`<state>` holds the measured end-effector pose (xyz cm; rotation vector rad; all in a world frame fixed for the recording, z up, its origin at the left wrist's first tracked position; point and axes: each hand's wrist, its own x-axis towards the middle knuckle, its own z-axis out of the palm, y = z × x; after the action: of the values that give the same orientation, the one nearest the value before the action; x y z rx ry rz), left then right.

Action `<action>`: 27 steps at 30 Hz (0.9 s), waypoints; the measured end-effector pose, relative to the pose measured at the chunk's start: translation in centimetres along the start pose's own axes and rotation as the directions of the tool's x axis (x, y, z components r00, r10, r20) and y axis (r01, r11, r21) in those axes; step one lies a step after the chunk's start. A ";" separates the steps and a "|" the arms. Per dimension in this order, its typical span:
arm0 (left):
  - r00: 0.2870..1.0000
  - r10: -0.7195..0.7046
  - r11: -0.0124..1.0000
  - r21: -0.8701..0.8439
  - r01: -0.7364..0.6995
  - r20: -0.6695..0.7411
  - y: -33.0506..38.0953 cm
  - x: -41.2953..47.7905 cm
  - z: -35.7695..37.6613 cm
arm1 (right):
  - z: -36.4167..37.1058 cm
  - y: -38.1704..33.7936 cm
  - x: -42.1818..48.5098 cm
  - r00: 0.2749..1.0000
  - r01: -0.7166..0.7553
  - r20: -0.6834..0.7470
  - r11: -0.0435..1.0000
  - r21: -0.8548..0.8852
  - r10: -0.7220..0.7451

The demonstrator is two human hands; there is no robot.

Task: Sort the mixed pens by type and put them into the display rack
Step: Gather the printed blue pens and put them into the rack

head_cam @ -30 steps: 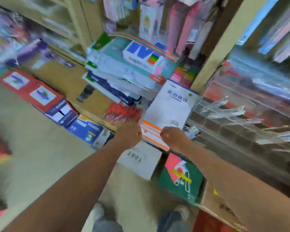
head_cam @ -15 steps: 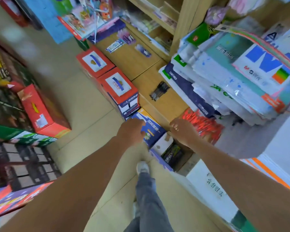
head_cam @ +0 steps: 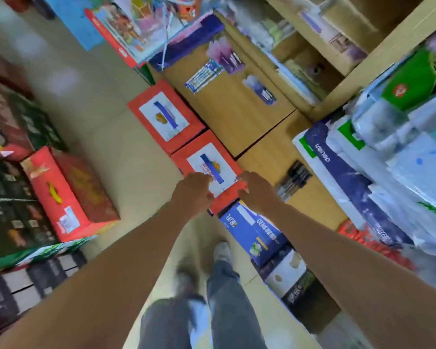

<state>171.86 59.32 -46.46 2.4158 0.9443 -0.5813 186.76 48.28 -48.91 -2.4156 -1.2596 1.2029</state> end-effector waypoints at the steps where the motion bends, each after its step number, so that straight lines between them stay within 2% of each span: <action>1: 1.000 -0.001 1.000 0.003 0.001 -0.002 -1.0 1.8 -0.7 | -0.4 -0.6 1.9 1.000 -0.002 -0.001 1.000 -0.004 0.002; 8: 0.995 0.091 0.995 0.051 -0.089 -0.035 -7.0 16.6 -6.0 | -3.0 -2.9 14.8 0.994 -0.105 -0.038 0.993 0.046 0.107; 16: 0.980 0.199 0.976 0.086 -0.198 -0.005 -13.3 31.5 -11.9 | -5.5 -5.5 27.7 0.927 -0.326 -0.109 0.913 0.245 0.360; 19: 0.982 0.190 0.979 0.076 -0.189 0.003 -14.4 35.2 -13.6 | -6.1 -6.2 31.3 0.883 -0.400 -0.107 0.852 0.338 0.457; 27: 0.996 0.094 0.995 0.040 -0.094 0.003 -15.7 42.4 -14.1 | -7.3 -7.2 39.3 0.790 -0.435 -0.201 0.761 0.481 0.579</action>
<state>192.14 99.00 -62.50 2.4806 0.8203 -0.5720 200.13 83.69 -63.54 -2.5448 -0.1911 0.9575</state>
